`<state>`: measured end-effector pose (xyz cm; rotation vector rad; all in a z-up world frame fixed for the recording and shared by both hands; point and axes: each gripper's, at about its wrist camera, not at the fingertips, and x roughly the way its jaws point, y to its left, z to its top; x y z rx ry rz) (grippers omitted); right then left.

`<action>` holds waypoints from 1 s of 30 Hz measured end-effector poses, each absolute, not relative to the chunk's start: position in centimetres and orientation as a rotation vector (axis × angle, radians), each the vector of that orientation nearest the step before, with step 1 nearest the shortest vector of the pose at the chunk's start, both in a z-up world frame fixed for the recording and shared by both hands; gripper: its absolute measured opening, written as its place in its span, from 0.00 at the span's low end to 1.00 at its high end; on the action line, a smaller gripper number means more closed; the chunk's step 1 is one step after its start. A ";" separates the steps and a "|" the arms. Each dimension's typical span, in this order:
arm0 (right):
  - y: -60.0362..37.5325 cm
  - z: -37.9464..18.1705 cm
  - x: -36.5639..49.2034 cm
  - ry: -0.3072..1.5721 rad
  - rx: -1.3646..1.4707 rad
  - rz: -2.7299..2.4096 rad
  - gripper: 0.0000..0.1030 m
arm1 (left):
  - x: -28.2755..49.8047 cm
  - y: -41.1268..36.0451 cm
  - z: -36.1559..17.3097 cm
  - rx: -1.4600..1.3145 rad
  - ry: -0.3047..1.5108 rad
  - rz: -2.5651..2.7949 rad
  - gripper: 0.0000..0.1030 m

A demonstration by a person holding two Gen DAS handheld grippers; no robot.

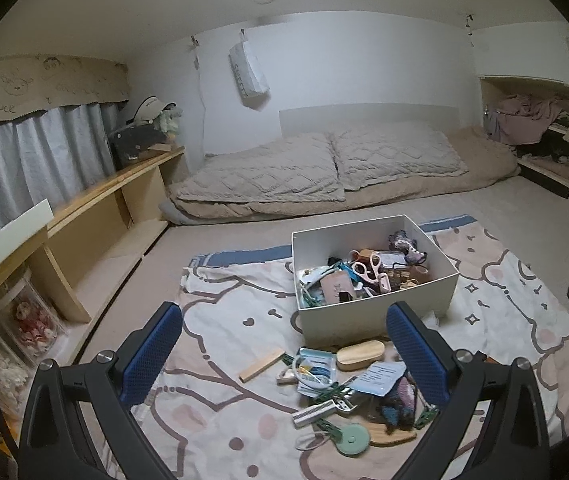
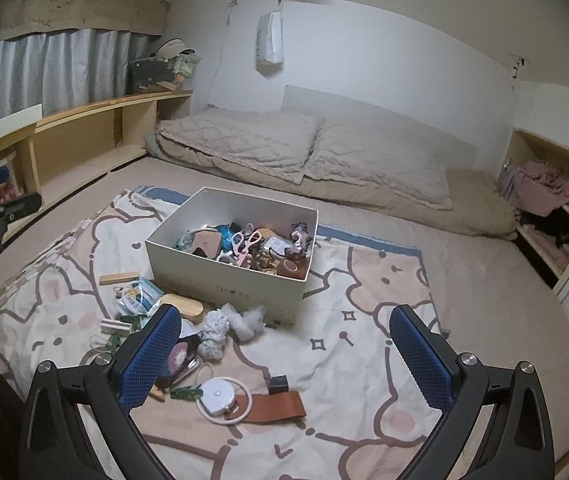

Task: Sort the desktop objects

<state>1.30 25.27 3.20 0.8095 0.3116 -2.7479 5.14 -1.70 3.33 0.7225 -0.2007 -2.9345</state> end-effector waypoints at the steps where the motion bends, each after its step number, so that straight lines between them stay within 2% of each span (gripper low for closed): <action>1: 25.6 3.2 1.3 0.297 0.811 -2.738 1.00 | 5.2 -2.0 3.4 0.720 -0.207 -2.935 1.00; 7: 27.1 2.7 1.3 0.241 0.811 -2.690 1.00 | 5.3 -4.3 3.0 0.695 -0.216 -2.931 1.00; 11: 28.0 2.0 1.3 0.240 0.793 -2.671 1.00 | 4.7 -6.4 2.4 0.715 -0.180 -2.930 1.00; 16: 29.5 0.5 0.5 0.255 0.786 -2.658 1.00 | 4.1 -8.2 1.2 0.656 -0.222 -2.929 1.00; 24: 32.4 -3.3 -3.0 0.157 0.986 -2.646 1.00 | 0.7 -11.2 -3.9 0.778 -0.131 -2.952 1.00; 30: 33.4 -6.6 -5.2 0.147 1.129 -2.609 1.00 | -1.2 -11.3 -8.4 0.921 -0.172 -2.976 1.00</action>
